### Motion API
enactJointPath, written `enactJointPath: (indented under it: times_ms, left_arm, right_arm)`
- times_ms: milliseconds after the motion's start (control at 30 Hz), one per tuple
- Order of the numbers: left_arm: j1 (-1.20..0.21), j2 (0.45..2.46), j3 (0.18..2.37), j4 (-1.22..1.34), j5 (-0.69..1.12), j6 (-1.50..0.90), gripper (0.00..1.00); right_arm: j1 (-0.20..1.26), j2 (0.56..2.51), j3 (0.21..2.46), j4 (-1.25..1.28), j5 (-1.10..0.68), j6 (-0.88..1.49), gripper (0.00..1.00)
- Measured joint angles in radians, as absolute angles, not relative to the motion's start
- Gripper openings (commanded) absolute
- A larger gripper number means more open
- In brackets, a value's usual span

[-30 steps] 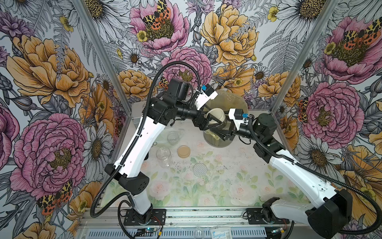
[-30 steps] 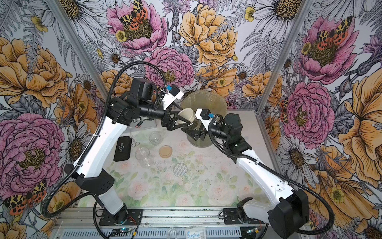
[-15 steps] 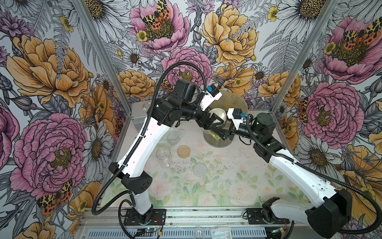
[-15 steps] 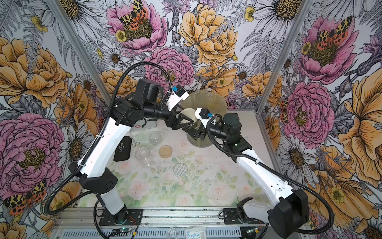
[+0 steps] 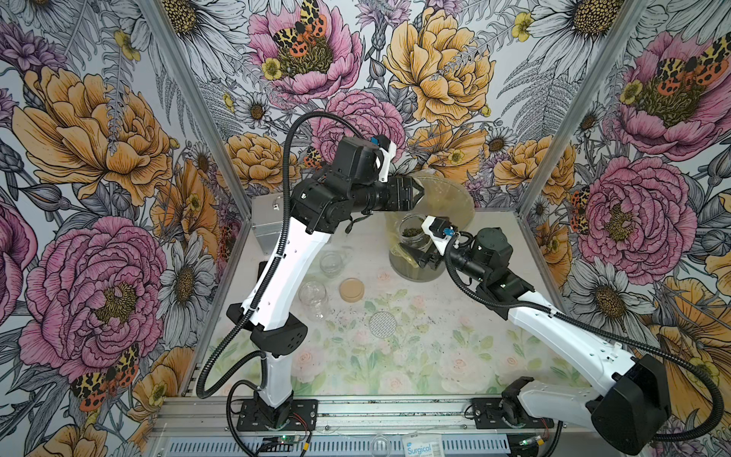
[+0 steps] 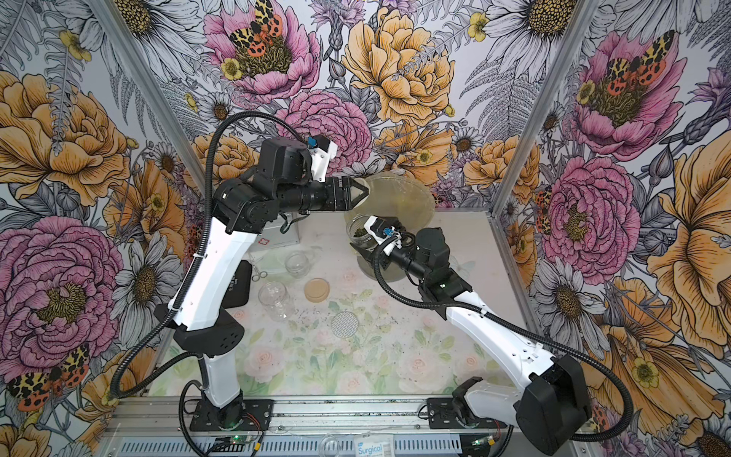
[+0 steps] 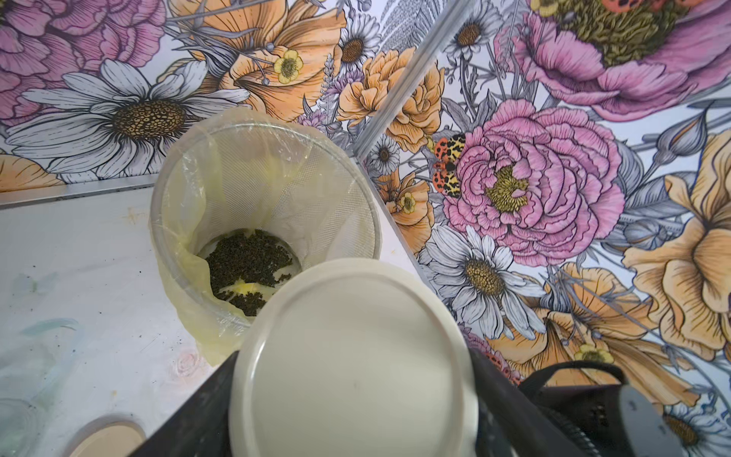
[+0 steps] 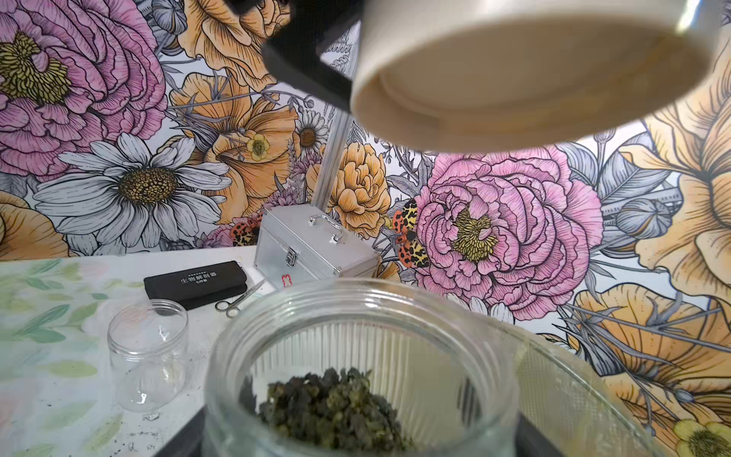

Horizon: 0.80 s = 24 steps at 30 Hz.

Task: Empty moldy tea leaves from jars
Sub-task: Unscrew the lid from the jar, then place the lid at the center of the board.

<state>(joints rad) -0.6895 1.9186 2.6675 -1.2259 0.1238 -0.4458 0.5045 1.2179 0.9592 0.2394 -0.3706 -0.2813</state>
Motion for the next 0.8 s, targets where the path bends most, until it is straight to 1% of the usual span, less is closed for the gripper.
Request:
enactJointPath:
  times_ms: [133,300,433,567,800]
  left_arm:
    - [-0.690,1.870,2.622,-1.221,0.018,-0.435,0.00]
    - [-0.693,1.748,2.462,-1.221,-0.203,-0.376,0.00]
    - [-0.727,1.668,2.315,-1.206,-0.355,-0.331,0.00]
    - [-0.788,1.589,2.077,-1.162,-0.453,-0.326,0.00]
    - [-0.856,1.472,1.597,-1.046,-0.511,-0.412,0.00]
  right_arm:
    - [0.505,1.217,0.939,0.279,-0.359,-0.269,0.00]
    - [0.505,1.181,0.934,0.314,-0.331,-0.224,0.00]
    - [0.501,1.129,0.934,0.335,-0.292,-0.176,0.00]
    - [0.488,1.060,0.934,0.329,-0.231,-0.128,0.00]
    - [0.475,0.916,0.934,0.227,-0.134,-0.081,0.00]
